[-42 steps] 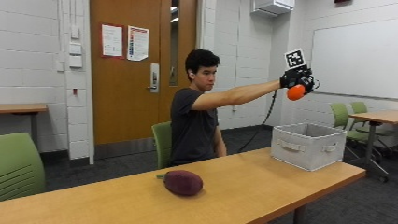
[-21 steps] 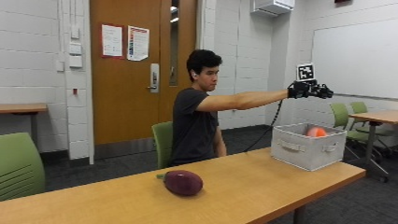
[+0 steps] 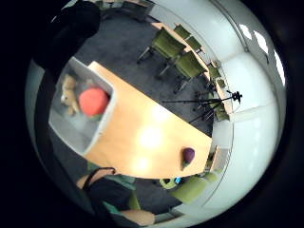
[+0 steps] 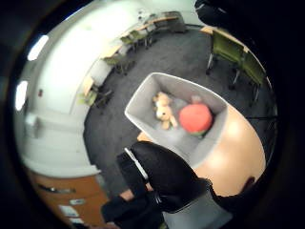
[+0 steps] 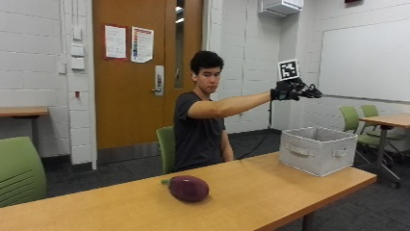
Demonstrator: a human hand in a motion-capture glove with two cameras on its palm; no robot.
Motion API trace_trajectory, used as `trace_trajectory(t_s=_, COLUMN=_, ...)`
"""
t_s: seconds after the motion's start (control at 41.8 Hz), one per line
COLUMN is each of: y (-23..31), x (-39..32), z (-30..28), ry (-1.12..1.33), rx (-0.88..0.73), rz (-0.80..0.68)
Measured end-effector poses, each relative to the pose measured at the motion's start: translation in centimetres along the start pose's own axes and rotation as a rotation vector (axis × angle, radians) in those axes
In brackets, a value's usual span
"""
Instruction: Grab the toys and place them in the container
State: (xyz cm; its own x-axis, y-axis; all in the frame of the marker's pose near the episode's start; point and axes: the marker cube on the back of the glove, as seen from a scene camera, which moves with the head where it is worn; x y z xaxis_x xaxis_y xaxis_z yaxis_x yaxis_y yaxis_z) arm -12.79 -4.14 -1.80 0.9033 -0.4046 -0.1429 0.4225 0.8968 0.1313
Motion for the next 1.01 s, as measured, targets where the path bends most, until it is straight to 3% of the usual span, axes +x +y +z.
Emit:
trace_trajectory(t_s=0.12, y=4.5, x=4.4, z=-0.7, ry=-0.113, rx=-0.019, rz=0.004)
trace_trajectory(t_s=0.526, y=19.1, x=26.2, z=0.2, ry=-0.034, rx=-0.072, rz=0.369)
trace_trajectory(t_s=0.694, y=24.4, x=33.7, z=3.6, ry=-0.008, rx=-0.123, rz=0.470)
trace_trajectory(t_s=1.005, y=30.9, x=41.2, z=14.1, ry=-0.042, rx=-0.209, rz=0.617)
